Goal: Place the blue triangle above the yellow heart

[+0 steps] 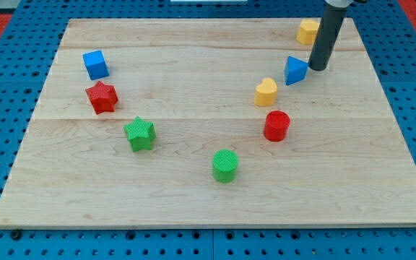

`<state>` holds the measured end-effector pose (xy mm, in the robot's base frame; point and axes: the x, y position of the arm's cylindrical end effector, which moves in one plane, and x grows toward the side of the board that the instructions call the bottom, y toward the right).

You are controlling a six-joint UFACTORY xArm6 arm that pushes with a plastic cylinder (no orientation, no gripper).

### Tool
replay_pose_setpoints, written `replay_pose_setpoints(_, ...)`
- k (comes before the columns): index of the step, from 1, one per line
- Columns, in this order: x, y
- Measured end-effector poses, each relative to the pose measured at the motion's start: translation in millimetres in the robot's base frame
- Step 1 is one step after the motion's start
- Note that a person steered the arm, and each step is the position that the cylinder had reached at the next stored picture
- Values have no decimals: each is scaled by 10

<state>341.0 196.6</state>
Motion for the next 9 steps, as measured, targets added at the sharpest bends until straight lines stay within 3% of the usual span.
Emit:
replay_pose_setpoints(1, 162, 82)
replay_pose_setpoints(2, 67, -603)
replay_pose_setpoints(3, -13, -848)
replay_pose_setpoints(4, -150, -103)
replay_pose_setpoints(5, -463, -503)
replay_pose_setpoints(7, -270, -1731)
replay_pose_setpoints(9, -416, -988)
